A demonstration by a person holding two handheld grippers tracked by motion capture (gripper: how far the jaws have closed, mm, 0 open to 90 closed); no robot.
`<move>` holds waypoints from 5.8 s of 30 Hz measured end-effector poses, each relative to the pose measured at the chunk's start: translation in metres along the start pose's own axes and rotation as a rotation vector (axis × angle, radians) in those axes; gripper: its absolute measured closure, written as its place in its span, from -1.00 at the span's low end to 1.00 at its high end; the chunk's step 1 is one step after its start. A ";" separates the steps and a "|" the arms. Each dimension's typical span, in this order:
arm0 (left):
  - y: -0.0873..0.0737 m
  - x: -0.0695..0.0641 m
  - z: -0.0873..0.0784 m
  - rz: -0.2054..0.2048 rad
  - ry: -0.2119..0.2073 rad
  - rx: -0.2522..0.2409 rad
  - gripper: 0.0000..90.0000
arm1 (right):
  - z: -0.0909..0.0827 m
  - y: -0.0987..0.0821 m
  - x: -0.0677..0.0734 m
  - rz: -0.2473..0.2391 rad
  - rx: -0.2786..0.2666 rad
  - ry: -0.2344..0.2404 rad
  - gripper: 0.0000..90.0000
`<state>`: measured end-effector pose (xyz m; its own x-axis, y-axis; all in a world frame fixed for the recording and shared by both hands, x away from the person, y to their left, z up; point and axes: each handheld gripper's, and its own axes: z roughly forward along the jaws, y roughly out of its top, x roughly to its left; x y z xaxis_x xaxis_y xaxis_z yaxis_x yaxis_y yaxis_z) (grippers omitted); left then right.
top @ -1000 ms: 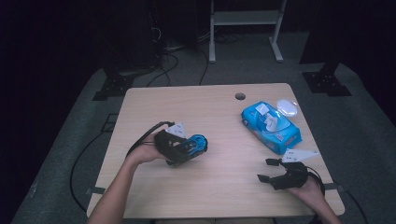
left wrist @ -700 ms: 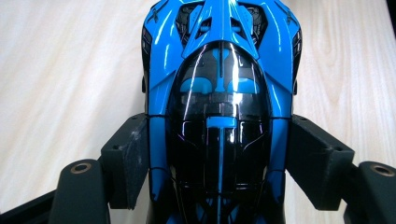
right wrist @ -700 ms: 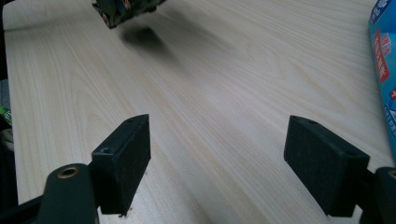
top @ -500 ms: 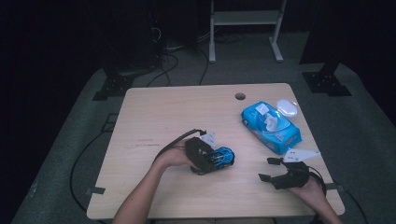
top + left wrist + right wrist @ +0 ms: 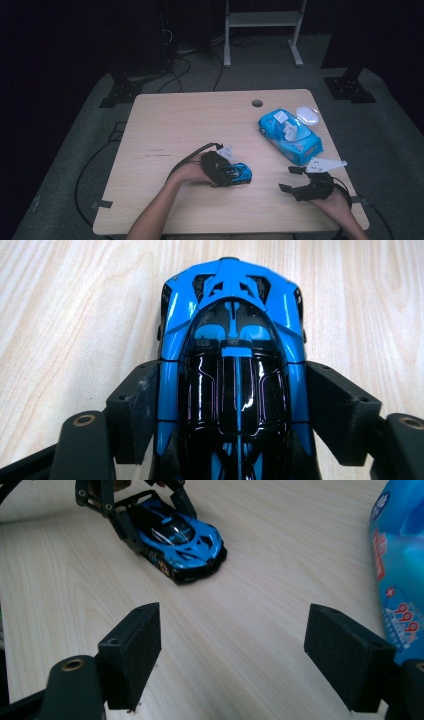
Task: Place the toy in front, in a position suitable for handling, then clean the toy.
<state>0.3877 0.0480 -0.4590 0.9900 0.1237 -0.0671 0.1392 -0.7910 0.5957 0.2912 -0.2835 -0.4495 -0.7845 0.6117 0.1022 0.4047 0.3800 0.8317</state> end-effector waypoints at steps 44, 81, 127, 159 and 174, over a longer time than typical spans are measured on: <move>-0.066 -0.021 -0.055 -0.081 0.212 -0.363 -0.79 | 0.029 0.075 -0.101 0.053 0.023 -0.312 0.16; -0.064 -0.025 -0.035 -0.033 0.197 -0.245 -0.81 | -0.006 0.150 0.050 -0.163 -0.194 0.136 0.96; -0.066 -0.025 -0.025 0.008 0.191 -0.159 -0.48 | 0.114 0.092 0.043 -0.168 0.066 0.136 0.94; -0.059 -0.022 -0.017 -0.016 0.159 -0.184 -0.50 | 0.115 0.063 0.029 -0.100 0.090 0.155 0.81; -0.063 -0.024 -0.020 -0.016 0.171 -0.173 -0.47 | 0.121 0.064 0.040 -0.112 0.066 0.185 0.86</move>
<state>0.3551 0.1070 -0.4784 0.9678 0.2465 0.0506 0.1342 -0.6754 0.7252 0.3422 -0.1504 -0.4585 -0.8965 0.4279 0.1147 0.3353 0.4863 0.8069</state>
